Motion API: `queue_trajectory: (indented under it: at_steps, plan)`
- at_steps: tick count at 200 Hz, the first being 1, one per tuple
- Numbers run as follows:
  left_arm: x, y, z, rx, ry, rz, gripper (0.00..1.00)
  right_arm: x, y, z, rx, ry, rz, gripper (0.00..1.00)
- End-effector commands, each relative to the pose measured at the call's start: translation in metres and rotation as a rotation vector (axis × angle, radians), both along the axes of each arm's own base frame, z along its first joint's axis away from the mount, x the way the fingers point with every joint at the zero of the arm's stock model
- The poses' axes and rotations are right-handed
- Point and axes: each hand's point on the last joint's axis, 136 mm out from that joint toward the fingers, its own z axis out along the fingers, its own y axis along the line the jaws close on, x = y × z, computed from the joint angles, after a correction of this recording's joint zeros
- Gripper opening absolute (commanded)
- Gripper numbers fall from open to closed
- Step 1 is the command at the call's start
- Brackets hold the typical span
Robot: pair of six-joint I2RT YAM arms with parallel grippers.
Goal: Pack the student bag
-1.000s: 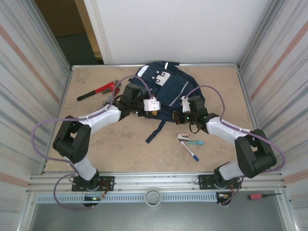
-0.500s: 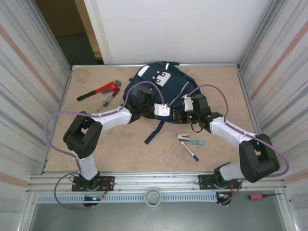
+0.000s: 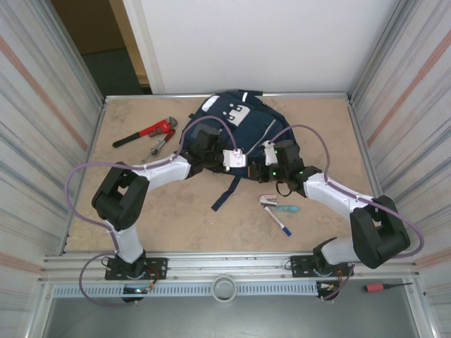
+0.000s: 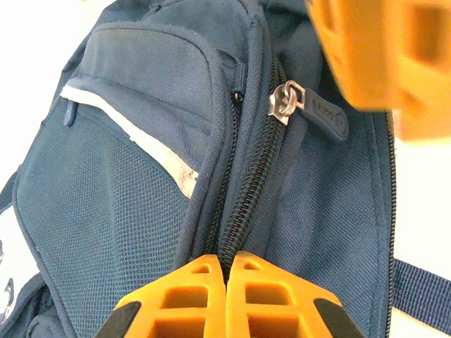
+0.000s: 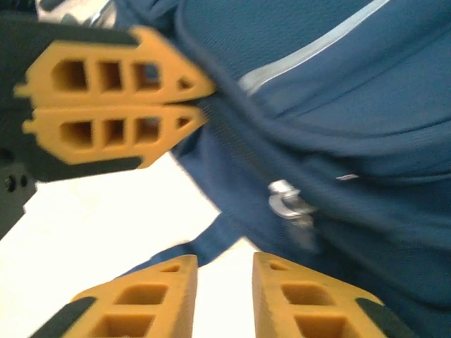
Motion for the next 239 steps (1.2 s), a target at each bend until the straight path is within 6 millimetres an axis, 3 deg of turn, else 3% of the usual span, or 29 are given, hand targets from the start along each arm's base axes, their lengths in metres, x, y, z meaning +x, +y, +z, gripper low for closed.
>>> queue_trajectory:
  at_steps: [1, 34, 80, 129, 239]
  plan:
    - [0.01, -0.002, 0.025, -0.064, -0.026, 0.021, 0.0, 0.002, 0.003, -0.007, -0.026, -0.036, 0.017, 0.33]
    - [0.01, -0.002, 0.027, -0.064, -0.025, 0.018, 0.0, 0.006, -0.011, -0.018, -0.082, -0.04, -0.059, 0.4]
    - [0.011, -0.001, 0.028, -0.054, -0.028, 0.021, 0.0, 0.004, -0.018, -0.015, -0.051, -0.053, -0.069, 0.44]
    - [0.011, -0.001, 0.028, -0.055, -0.024, 0.019, 0.0, 0.017, -0.015, -0.011, 0.022, -0.074, -0.067, 0.48]
    - [0.011, -0.003, 0.031, -0.057, -0.022, 0.013, 0.0, 0.038, 0.002, -0.01, 0.102, -0.114, -0.028, 0.38]
